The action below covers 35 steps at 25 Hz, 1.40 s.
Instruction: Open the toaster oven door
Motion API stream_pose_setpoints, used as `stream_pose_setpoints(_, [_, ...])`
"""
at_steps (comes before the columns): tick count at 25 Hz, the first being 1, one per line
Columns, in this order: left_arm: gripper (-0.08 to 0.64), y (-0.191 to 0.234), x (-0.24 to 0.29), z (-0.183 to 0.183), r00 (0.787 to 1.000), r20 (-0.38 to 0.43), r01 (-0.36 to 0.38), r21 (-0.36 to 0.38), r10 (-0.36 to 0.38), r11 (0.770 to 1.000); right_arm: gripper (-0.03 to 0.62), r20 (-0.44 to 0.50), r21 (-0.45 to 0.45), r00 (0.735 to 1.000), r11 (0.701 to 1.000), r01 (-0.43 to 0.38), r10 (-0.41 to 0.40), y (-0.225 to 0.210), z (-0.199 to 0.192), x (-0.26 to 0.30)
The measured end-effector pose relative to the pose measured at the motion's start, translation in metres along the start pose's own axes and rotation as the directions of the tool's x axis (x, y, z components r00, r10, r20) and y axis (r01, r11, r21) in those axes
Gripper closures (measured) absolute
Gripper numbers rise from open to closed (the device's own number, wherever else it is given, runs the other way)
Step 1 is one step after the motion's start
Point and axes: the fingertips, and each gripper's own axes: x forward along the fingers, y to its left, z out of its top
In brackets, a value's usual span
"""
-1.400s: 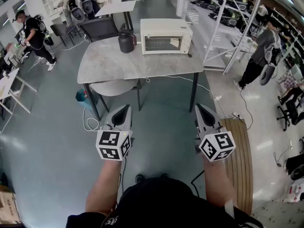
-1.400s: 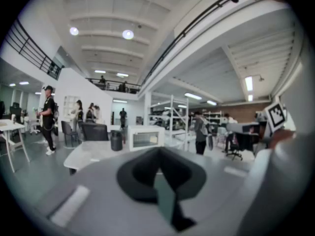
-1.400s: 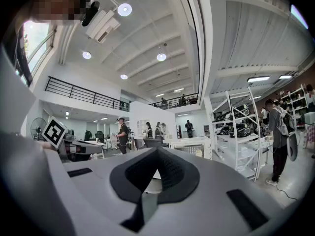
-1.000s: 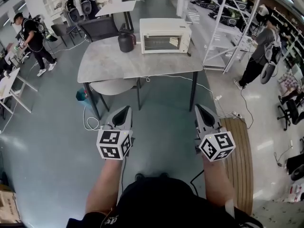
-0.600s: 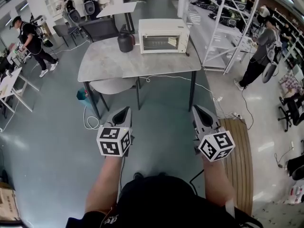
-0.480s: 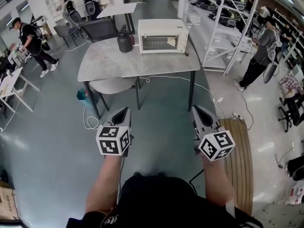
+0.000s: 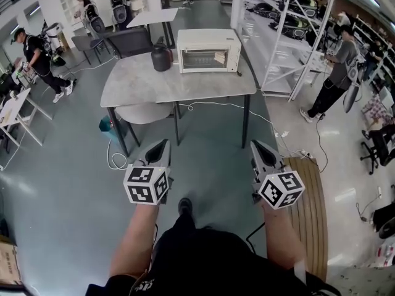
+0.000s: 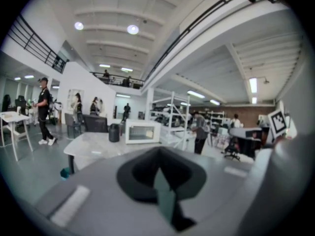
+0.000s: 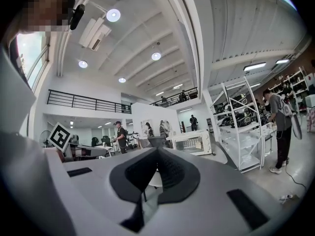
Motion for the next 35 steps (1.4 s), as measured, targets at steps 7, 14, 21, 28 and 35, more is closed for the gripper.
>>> stream_pose_setpoints(7, [0.552, -0.004, 0.015, 0.021, 0.998, 0.061, 0.019, 0.043, -0.022, 0.999, 0.598, -0.009, 0.016, 1.000, 1.000, 0.023, -0.023, -0.015, -0.002, 0.007])
stream_pose_setpoints(14, [0.552, 0.011, 0.050, 0.034, 0.994, 0.095, 0.049, 0.036, -0.052, 0.998, 0.598, -0.032, 0.013, 0.999, 1.000, 0.027, -0.027, -0.031, -0.005, 0.046])
stream_pose_setpoints(21, [0.552, 0.044, 0.105, 0.054, 0.992, 0.103, 0.065, 0.034, -0.069, 0.997, 0.598, -0.041, 0.007, 0.999, 1.000, 0.027, -0.026, -0.051, 0.006, 0.106])
stream_pose_setpoints(28, [0.552, 0.085, 0.163, 0.066, 0.992, 0.085, 0.090, 0.021, -0.091, 0.996, 0.598, -0.053, 0.019, 0.998, 0.999, 0.047, -0.045, -0.068, 0.012, 0.172])
stream_pose_setpoints(35, [0.552, 0.129, 0.203, 0.079, 0.987, 0.091, 0.139, -0.034, -0.136, 0.990, 0.598, -0.080, 0.018, 0.995, 0.998, 0.064, -0.062, -0.070, 0.009, 0.231])
